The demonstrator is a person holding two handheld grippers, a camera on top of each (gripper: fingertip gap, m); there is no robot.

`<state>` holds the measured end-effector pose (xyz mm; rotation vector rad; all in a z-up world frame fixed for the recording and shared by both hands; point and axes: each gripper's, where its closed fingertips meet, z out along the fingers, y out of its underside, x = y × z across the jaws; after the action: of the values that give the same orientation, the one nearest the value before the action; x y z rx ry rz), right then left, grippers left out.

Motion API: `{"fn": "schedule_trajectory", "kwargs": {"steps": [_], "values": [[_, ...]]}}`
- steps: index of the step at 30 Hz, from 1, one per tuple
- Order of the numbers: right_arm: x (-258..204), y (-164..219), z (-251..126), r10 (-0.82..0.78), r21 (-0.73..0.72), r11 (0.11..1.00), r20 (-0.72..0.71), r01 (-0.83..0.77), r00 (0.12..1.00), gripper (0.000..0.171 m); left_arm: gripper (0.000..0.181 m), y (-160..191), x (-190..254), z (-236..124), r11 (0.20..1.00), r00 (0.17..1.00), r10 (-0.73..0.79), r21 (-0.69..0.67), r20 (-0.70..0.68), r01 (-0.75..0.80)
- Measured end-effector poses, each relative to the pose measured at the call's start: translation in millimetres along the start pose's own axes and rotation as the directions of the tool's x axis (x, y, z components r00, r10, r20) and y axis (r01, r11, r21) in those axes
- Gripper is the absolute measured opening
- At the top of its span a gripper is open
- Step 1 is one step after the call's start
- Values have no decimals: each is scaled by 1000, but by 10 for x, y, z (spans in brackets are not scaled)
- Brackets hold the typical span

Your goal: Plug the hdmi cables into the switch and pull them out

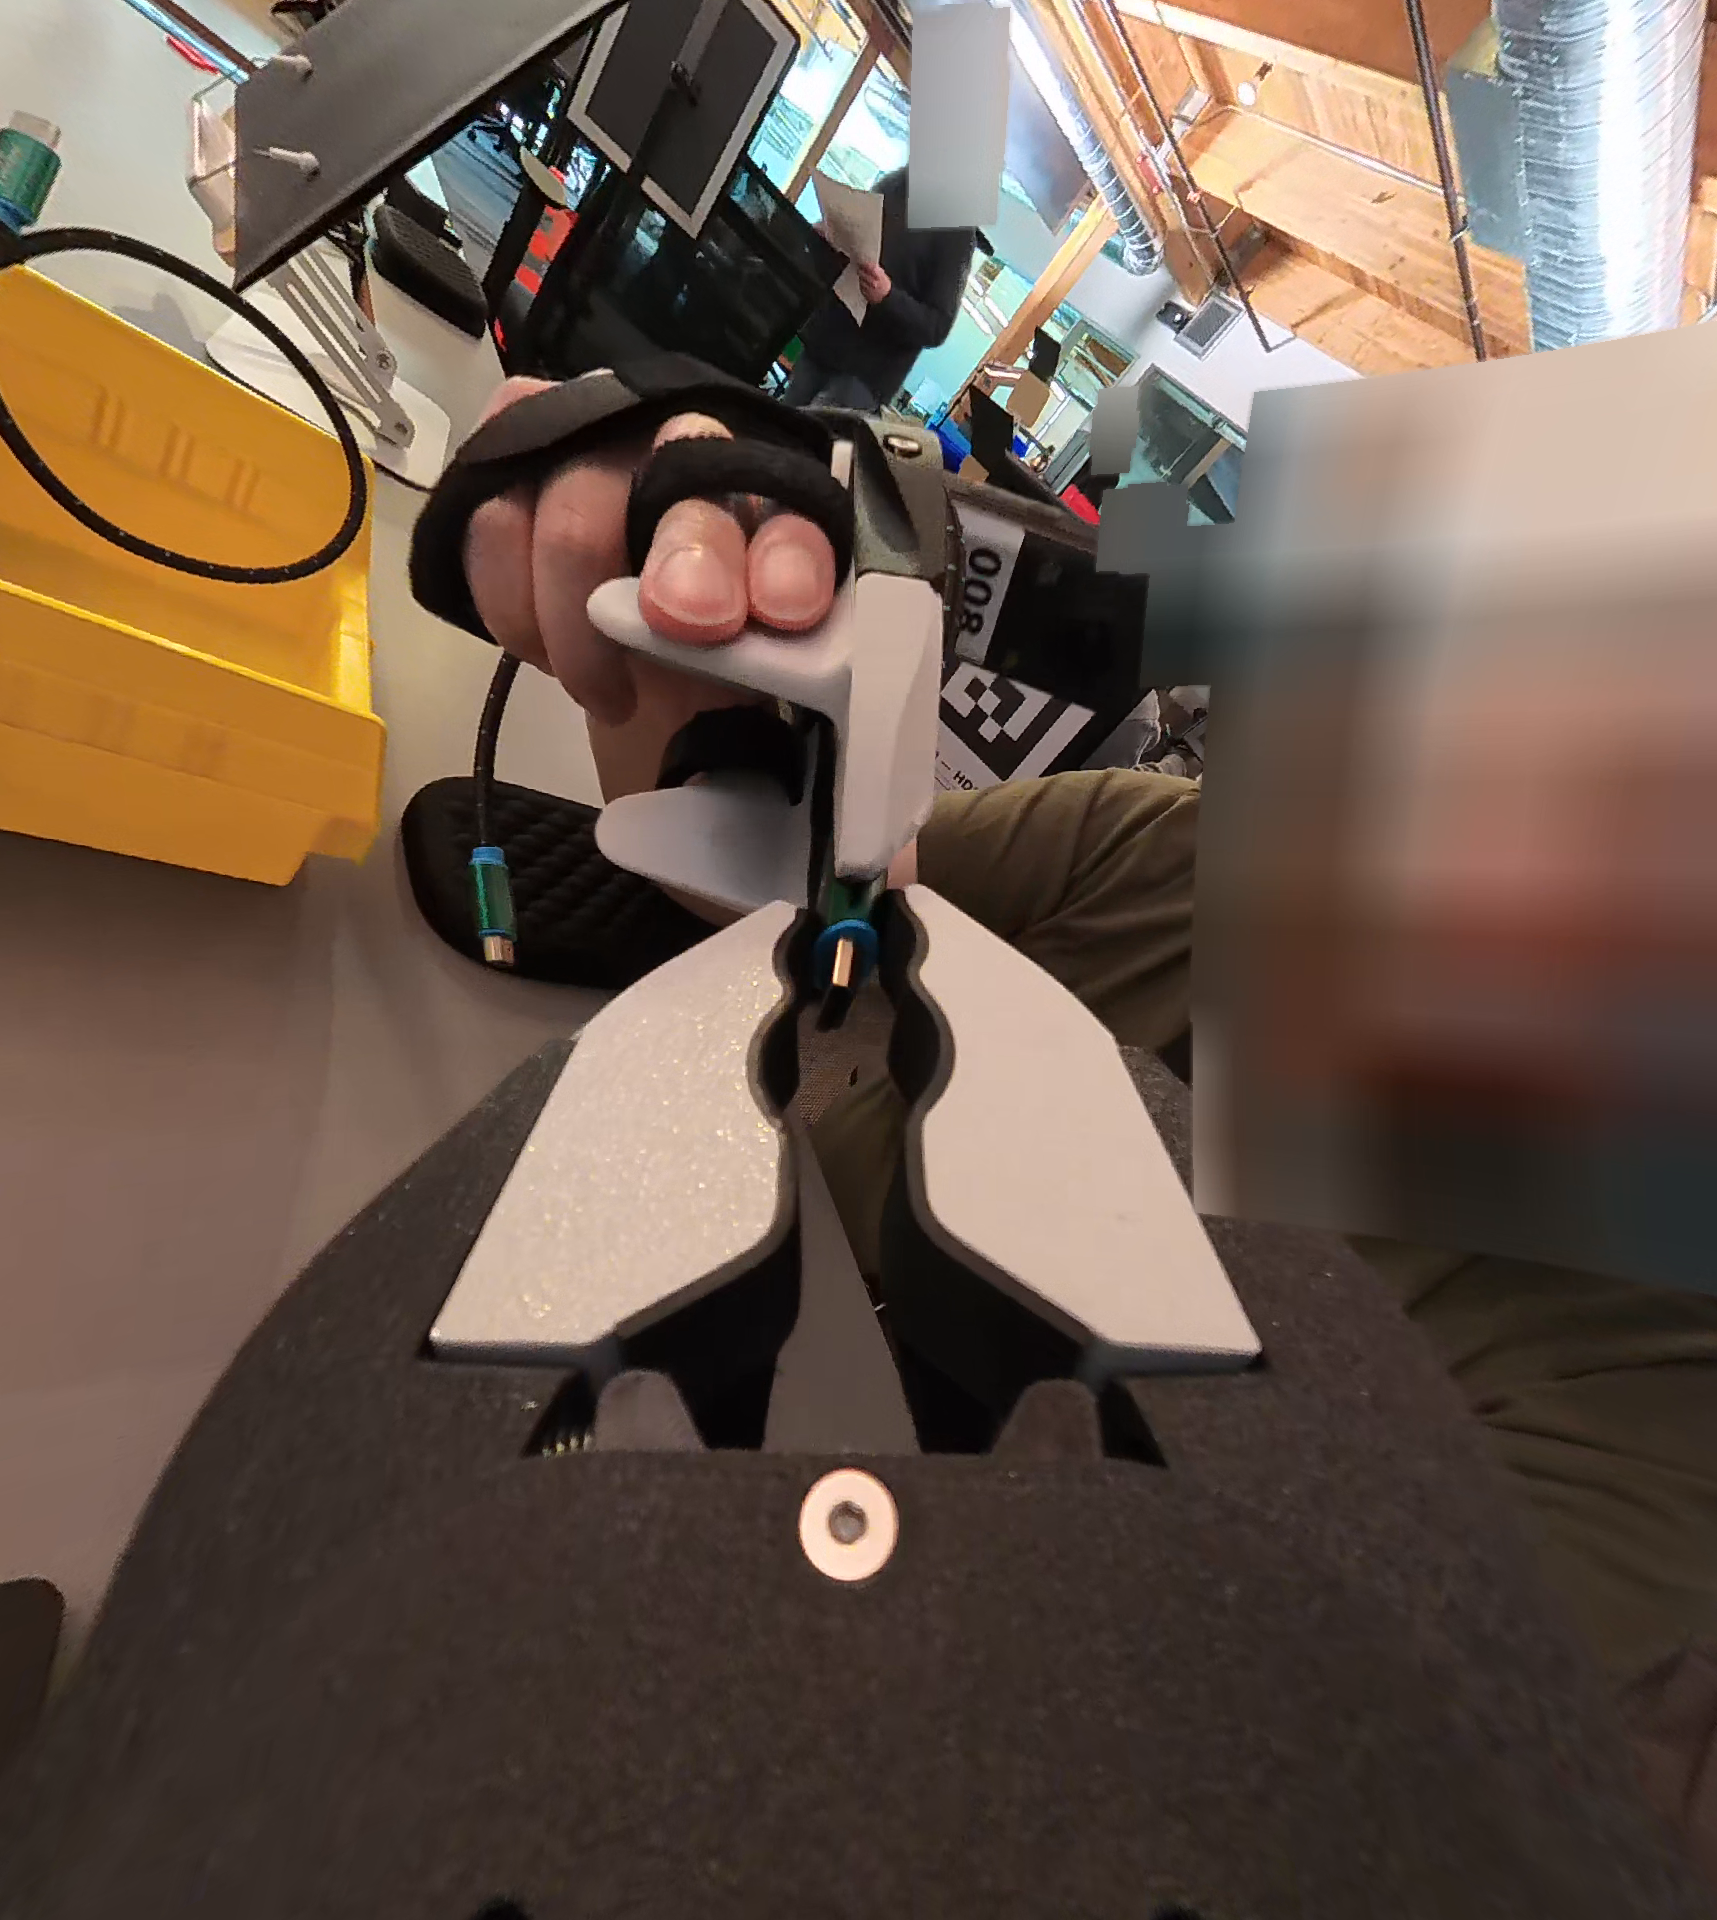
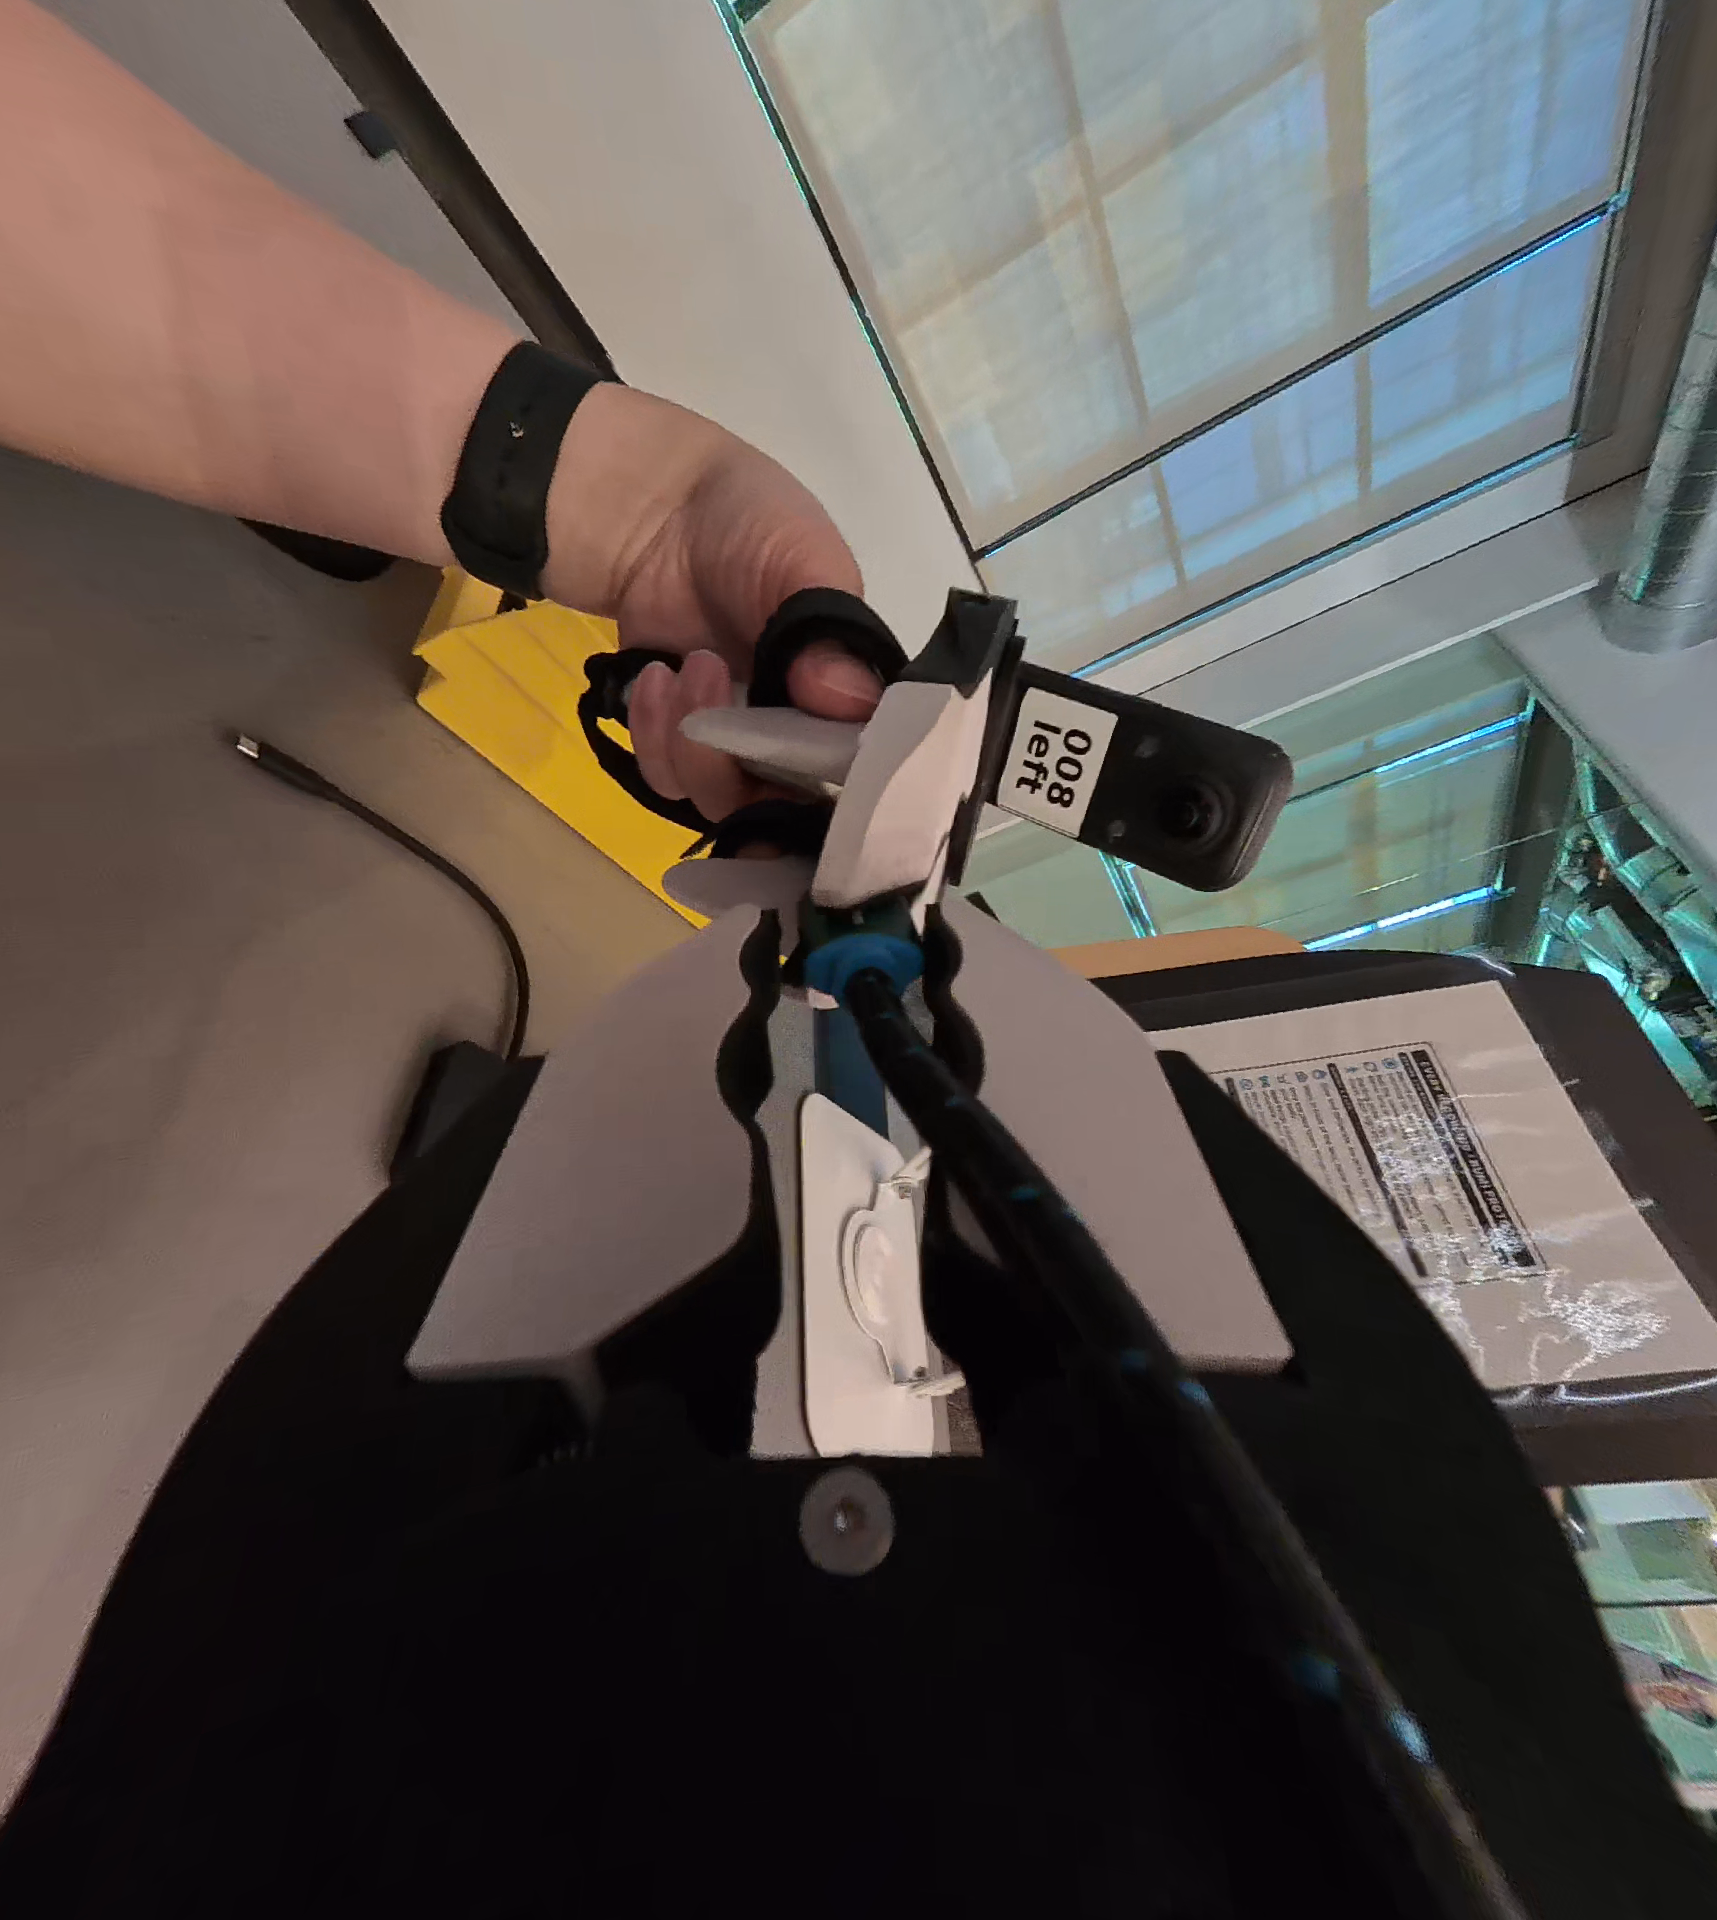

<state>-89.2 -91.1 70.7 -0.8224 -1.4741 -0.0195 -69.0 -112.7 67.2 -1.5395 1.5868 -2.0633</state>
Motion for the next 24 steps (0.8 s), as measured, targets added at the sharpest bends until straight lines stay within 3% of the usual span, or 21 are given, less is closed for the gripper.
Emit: {"fn": "schedule_trajectory", "kwargs": {"steps": [7, 10, 24], "values": [[-60, 37, 28, -1, -19, 1000, 27, 1, 1000, 32, 12, 41, -40, -23, 1000, 1000, -7, -20, 27, 7], [-61, 50, 25, 23, -16, 1000, 36, -22, 999, 23, 12, 72, -73, -12, 999, 998, 2, -46, 58, 1], [-199, 60, 13, 71, -20, 997, 133, -69, 989, 23, 13, 203, -128, 31, 991, 994, 22, -134, 109, -7]]}}
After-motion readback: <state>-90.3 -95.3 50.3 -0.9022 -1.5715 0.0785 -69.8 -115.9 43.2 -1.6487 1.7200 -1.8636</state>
